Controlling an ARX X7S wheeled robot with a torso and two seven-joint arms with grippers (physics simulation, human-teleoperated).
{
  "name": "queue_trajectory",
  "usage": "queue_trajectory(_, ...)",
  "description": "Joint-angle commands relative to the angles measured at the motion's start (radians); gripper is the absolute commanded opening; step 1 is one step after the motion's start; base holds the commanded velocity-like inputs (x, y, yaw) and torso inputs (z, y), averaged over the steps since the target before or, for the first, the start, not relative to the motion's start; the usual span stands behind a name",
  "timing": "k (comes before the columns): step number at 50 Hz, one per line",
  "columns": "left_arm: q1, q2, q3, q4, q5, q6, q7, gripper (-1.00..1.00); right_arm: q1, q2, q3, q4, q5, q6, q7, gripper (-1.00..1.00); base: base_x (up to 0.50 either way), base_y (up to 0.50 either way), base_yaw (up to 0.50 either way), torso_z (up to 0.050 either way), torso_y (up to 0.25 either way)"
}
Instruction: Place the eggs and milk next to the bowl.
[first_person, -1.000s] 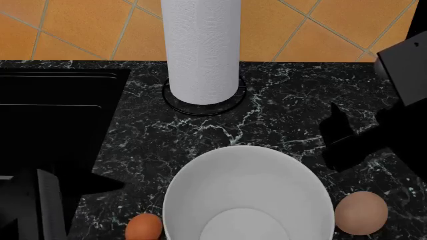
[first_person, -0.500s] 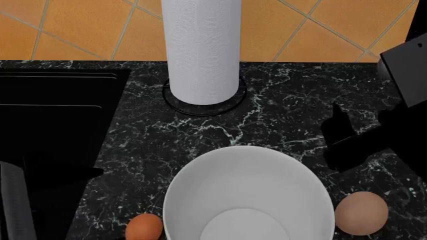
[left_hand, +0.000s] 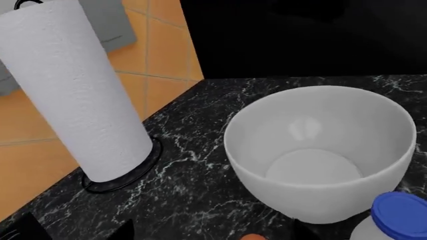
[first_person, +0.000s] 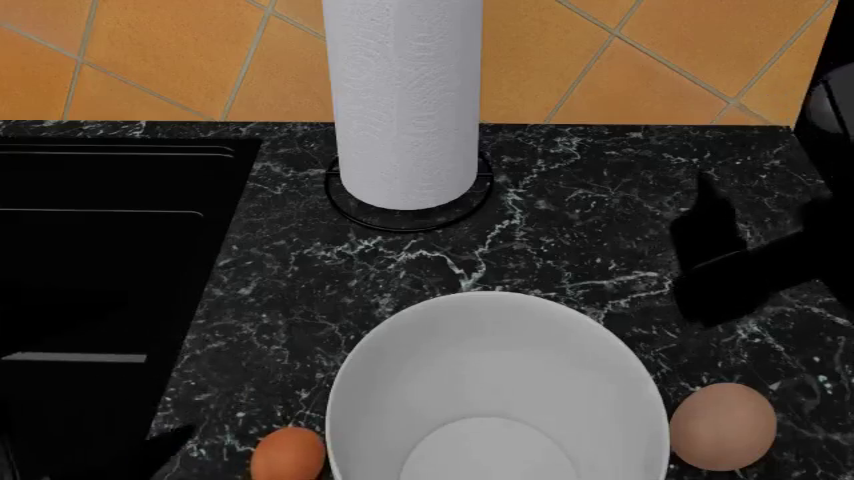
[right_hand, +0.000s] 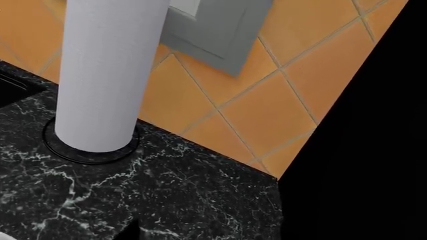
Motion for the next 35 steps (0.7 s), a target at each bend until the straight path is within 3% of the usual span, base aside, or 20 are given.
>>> queue_trajectory(1,0.047,0.000,-0.111,-0.021,-0.029,0.052,-0.016,1.00,0.020,-0.011,0.090,-0.050,0.032,0.050,0.015,1.00,0.00,0.00,0.00,0.000,0.000)
queue_trajectory(15,0.101,0.002,-0.186,-0.039,-0.043,0.110,-0.061,1.00,0.072,-0.019,0.139,-0.122,0.099,0.113,0.045,1.00,0.00,0.00,0.00,0.000,0.000)
queue_trajectory(35,0.159,-0.001,-0.236,-0.061,-0.024,0.174,-0.064,1.00,-0.041,-0.039,0.476,-0.325,0.408,0.250,0.202,1.00,0.00,0.00,0.00,0.000,0.000)
